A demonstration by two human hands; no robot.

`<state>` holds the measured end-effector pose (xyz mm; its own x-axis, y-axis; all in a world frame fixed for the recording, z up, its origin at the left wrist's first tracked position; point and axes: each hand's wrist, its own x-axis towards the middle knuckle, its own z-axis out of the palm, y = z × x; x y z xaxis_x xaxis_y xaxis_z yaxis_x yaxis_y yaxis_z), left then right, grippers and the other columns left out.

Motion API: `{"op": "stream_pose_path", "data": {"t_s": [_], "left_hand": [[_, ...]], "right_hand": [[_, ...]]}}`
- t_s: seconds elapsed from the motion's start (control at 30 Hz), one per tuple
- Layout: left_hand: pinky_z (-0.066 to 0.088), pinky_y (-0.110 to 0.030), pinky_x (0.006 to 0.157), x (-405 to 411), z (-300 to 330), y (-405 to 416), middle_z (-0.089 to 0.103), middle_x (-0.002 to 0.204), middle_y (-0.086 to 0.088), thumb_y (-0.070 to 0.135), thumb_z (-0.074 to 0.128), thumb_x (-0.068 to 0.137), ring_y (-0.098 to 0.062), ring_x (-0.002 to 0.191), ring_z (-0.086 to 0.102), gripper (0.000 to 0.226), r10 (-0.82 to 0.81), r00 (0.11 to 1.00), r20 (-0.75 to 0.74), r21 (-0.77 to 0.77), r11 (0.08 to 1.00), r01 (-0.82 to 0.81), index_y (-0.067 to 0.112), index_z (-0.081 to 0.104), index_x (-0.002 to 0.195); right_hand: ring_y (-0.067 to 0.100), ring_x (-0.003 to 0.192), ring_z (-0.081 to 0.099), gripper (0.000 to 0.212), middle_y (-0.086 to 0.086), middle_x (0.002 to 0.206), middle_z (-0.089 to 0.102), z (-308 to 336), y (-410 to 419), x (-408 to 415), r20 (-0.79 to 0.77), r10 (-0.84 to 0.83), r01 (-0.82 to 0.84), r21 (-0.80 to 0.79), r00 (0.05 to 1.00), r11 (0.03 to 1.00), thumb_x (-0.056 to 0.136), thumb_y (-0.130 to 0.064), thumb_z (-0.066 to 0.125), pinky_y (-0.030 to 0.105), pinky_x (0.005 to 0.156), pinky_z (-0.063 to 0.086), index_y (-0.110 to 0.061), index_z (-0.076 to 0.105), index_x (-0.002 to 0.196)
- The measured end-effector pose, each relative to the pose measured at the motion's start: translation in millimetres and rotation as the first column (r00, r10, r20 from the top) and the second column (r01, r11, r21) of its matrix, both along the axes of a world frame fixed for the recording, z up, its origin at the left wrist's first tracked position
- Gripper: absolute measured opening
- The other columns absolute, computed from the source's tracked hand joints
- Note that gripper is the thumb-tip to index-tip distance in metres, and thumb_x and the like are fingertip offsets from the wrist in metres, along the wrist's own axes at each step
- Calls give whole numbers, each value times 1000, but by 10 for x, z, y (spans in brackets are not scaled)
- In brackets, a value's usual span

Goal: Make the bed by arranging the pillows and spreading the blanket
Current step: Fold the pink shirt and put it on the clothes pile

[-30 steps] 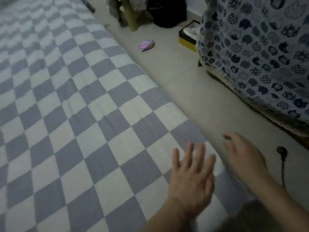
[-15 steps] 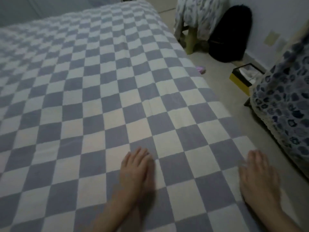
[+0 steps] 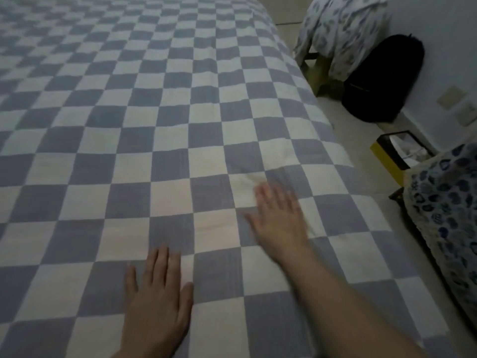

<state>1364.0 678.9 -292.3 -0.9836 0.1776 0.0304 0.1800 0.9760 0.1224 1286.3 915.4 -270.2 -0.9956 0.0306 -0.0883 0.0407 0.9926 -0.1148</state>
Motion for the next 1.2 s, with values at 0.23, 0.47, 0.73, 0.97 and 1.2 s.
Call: {"op": "stream_pose_path", "data": {"t_s": [0.23,0.47,0.73,0.97,1.2], "left_hand": [[17,-47,108,71,1,801,34,148,-13,43,21,93,-25,138,26,57,-269,963,23,51,962,267,13,36,140],[26,-34,105,-60,216,619,55,132,4,33,38,88,-13,123,51,42,-421,907,-32,230,880,416,22,49,127],[30,-49,102,-131,386,-1925,51,131,-17,22,37,81,-29,125,38,41,126,984,-125,142,984,-107,13,48,119],[11,-64,107,-139,725,-4239,1,155,-18,36,60,85,-40,142,5,70,672,735,94,-6,738,-674,21,28,144],[43,-28,75,-167,859,-4430,65,101,-4,12,62,78,-24,97,60,23,534,772,345,439,636,-635,21,61,99]], "right_hand": [[27,140,25,63,8,155,20,-3,1743,647,230,-544,551,41,807,834,95,-50,13,47,114,18,-18,6,150],[20,145,9,54,9,157,13,330,757,622,-23,-299,298,-35,954,954,98,-26,21,34,118,2,-7,13,148],[25,117,54,47,13,127,59,354,-1698,708,-74,187,-201,-348,980,916,96,-29,27,30,104,31,-3,49,130],[21,126,49,66,2,138,48,437,-3623,743,3,368,-304,-555,930,774,82,-19,19,19,101,34,-18,15,147],[12,126,46,52,-5,138,47,596,-4423,837,156,337,-111,-749,929,653,97,-18,39,19,101,33,-33,24,144]]}}
